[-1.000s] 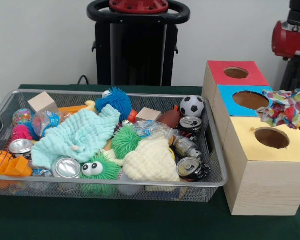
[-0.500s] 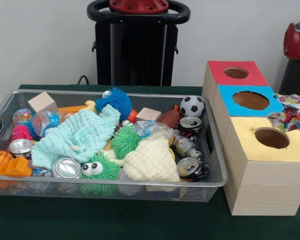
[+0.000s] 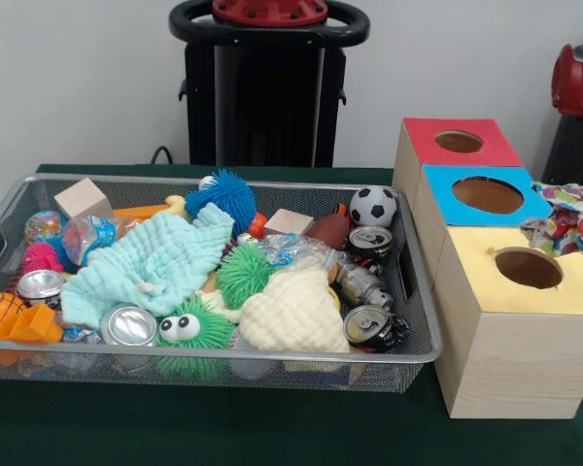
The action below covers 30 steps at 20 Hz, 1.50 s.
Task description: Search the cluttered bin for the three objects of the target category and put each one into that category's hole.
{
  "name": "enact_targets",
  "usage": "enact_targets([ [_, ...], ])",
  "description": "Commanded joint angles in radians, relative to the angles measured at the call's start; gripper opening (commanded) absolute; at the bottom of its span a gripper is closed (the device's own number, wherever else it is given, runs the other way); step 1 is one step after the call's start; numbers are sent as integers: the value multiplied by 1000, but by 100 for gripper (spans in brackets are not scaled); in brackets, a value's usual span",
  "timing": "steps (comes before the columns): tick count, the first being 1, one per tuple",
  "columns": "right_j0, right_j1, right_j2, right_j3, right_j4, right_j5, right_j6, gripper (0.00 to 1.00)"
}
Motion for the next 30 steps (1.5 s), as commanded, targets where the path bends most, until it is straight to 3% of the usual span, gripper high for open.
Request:
enact_targets([
  [1,-41,30,51,90,17,-19,208,0],
  [30,-72,38,98,231,-29,-218,142,0],
])
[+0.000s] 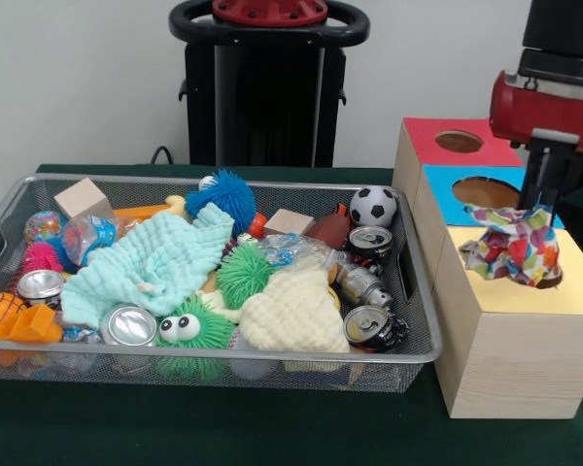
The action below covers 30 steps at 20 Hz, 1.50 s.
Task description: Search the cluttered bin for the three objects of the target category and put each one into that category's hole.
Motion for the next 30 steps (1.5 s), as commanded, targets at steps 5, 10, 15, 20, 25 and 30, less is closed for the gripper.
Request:
enact_targets([
  [5,-10,30,94,171,-21,-92,146,0],
  [10,-11,34,102,189,-22,-120,144,0],
  [15,-1,32,101,202,-18,-127,152,0],
  [20,15,35,93,194,-9,-117,169,0],
  [25,40,32,78,179,3,-85,191,0],
  [30,58,23,66,172,14,-60,205,0],
])
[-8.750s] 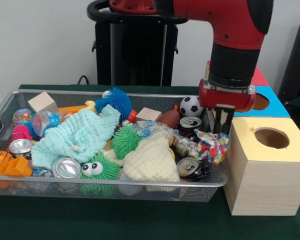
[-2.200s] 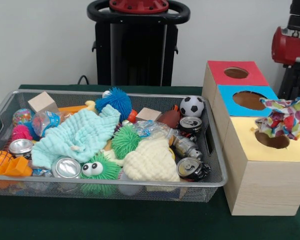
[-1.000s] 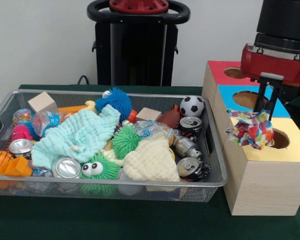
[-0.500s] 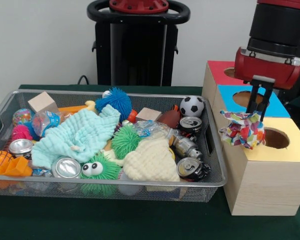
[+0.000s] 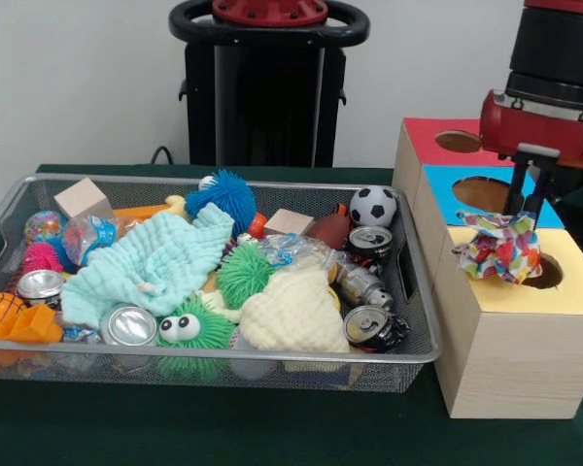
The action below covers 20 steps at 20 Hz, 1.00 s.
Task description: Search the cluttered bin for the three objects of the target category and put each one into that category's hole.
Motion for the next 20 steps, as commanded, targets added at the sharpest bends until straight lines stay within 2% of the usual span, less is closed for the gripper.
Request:
enact_targets([
  [1,11,25,63,57,24,34,207,0],
  [5,17,29,57,46,31,42,214,0],
  [8,20,42,50,52,25,9,215,0],
  [10,4,58,66,74,19,-44,205,0],
  [11,-17,84,90,87,14,-114,197,0],
  [14,-70,127,161,104,3,-208,162,0],
  [15,-80,134,175,105,6,-213,156,0],
  [20,-47,151,150,95,16,-218,191,0],
])
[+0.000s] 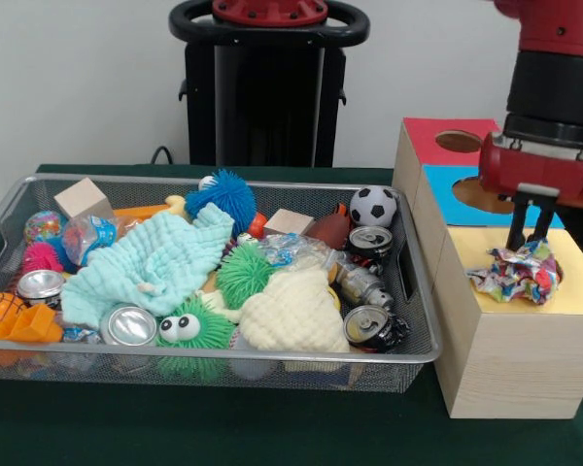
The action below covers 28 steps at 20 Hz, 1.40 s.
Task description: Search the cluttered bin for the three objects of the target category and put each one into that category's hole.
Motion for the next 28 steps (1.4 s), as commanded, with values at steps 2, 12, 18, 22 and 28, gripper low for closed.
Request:
enact_targets([
  [2,-26,98,123,93,18,-69,191,0],
  [12,11,116,104,77,44,-66,221,0],
  [18,35,126,85,68,63,-86,243,0],
  [22,42,131,83,52,66,-73,230,0],
  [28,89,158,26,16,86,-32,250,0],
])
